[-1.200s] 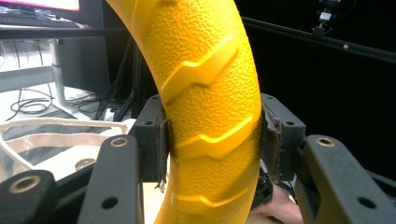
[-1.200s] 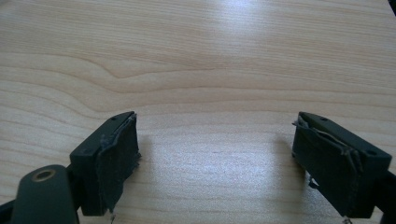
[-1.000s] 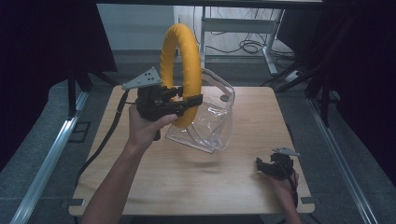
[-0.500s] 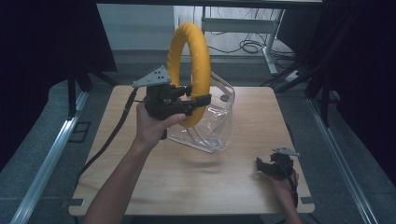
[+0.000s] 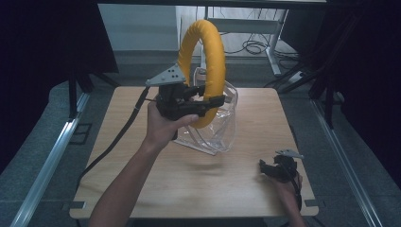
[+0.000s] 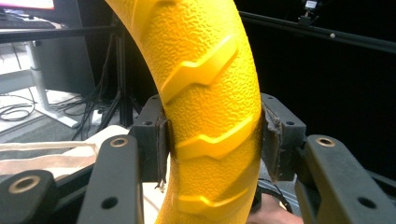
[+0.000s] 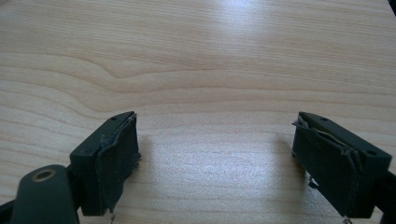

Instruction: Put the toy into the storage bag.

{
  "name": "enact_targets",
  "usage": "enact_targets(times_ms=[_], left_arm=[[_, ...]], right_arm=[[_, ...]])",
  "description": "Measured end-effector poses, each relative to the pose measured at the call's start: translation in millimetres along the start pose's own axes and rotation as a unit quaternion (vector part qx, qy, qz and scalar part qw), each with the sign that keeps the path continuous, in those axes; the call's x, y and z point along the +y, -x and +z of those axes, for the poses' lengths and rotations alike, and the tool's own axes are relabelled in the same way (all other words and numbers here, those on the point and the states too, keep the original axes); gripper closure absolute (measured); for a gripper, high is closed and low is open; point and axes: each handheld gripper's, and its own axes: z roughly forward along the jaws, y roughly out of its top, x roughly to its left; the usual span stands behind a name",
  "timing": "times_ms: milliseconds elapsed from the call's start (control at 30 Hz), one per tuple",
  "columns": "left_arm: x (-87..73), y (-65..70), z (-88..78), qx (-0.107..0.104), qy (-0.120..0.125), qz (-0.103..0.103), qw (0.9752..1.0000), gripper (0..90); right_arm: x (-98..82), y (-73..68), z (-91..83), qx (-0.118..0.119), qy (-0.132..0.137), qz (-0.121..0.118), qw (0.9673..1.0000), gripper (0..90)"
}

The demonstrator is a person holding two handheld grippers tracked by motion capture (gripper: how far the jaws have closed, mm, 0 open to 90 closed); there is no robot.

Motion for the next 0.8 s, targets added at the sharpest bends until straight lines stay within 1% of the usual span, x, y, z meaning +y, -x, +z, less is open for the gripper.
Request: enact_targets(times_ms=[133, 200, 400, 533, 667, 700, 800], left_arm=[[0.5, 1.9, 9.4, -0.005, -0.006, 0.000, 1.0000, 50.2], [1.4, 4.8, 15.6, -0.010, -0.009, 0.002, 0.9999, 50.2], [1.6, 7.1, 23.5, -0.015, -0.011, 0.005, 0.9998, 50.2], [0.3, 6.6, 30.4, -0.020, -0.013, 0.002, 0.9997, 50.2], [-2.3, 3.2, 37.1, -0.023, -0.014, -0.002, 0.9996, 50.2], [-4.0, 1.8, 40.9, -0.024, -0.015, -0.003, 0.9996, 50.2], [-5.9, 0.8, 45.0, -0.025, -0.016, -0.002, 0.9995, 50.2]], right_arm=[[0.0, 0.0, 0.0, 0.000, 0.000, 0.000, 1.0000, 14.4], [0.0, 0.0, 0.0, 0.000, 0.000, 0.000, 1.0000, 14.4], [0.0, -0.2, -0.1, 0.000, -0.001, 0.002, 1.0000, 14.4], [-0.1, -0.2, 0.0, 0.000, 0.000, 0.002, 1.0000, 14.4], [-0.1, -0.2, 0.0, 0.000, 0.000, 0.001, 1.0000, 14.4], [-0.1, -0.2, 0.0, 0.000, 0.000, 0.001, 1.0000, 14.4], [0.0, -0.1, 0.0, 0.000, 0.000, 0.001, 1.0000, 14.4]])
